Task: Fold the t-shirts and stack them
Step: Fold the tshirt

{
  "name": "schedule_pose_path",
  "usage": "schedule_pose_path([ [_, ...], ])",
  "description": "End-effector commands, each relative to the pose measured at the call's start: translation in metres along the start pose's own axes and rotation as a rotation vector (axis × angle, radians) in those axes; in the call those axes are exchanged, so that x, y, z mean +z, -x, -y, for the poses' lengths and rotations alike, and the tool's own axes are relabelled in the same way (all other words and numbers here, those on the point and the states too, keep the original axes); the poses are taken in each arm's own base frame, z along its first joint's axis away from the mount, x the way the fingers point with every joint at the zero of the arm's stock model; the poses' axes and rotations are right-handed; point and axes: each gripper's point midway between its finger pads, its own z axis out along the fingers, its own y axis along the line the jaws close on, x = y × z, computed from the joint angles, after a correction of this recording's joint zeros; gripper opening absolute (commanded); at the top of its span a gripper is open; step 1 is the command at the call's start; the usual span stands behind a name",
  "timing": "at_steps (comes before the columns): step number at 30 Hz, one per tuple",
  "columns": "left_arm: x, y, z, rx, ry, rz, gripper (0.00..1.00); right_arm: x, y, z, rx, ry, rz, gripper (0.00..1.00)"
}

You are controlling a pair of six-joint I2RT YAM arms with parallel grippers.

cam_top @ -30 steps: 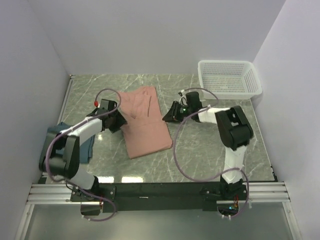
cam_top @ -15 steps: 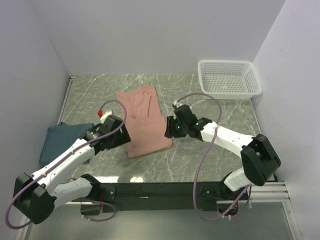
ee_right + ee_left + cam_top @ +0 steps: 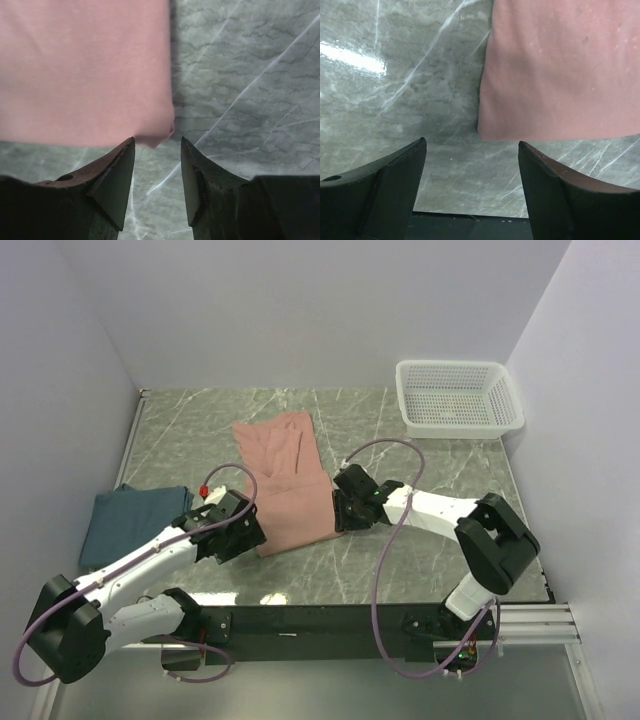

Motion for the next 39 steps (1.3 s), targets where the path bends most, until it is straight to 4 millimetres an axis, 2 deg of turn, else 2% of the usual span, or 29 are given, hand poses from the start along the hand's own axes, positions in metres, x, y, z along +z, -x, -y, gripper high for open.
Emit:
schedule_pose_path([
  [1,0.001,0.003,0.016,-0.048,-0.047,0.004,0.79,0.004,0.010,-0.002,-0.007,-0.033,0.021,0.49],
  [6,0.006,-0.001,0.017,-0.053,-0.049,-0.012,0.79,0.013,-0.002,0.005,-0.029,-0.096,-0.031,0.48],
  [11,0.009,-0.004,0.012,-0.044,-0.027,-0.020,0.79,0.023,-0.029,0.010,-0.063,-0.169,-0.123,0.48],
  [13,0.010,-0.004,0.013,-0.046,-0.033,-0.021,0.78,0.026,-0.033,0.011,-0.063,-0.188,-0.141,0.48],
  [24,0.014,-0.012,0.008,-0.038,-0.016,-0.050,0.78,0.032,-0.091,0.036,0.004,-0.258,-0.330,0.36],
  [30,0.016,-0.017,0.009,-0.049,-0.012,-0.076,0.77,0.031,-0.100,0.039,0.015,-0.251,-0.351,0.18],
  [32,0.017,-0.019,0.012,-0.054,-0.021,-0.092,0.77,0.030,-0.097,0.036,0.014,-0.234,-0.339,0.06],
  [34,0.020,-0.021,0.014,-0.065,-0.025,-0.100,0.77,0.031,-0.096,0.035,0.008,-0.224,-0.337,0.00],
  [39,0.027,-0.023,0.016,-0.087,-0.010,-0.107,0.73,0.029,-0.095,0.032,0.006,-0.199,-0.324,0.00],
])
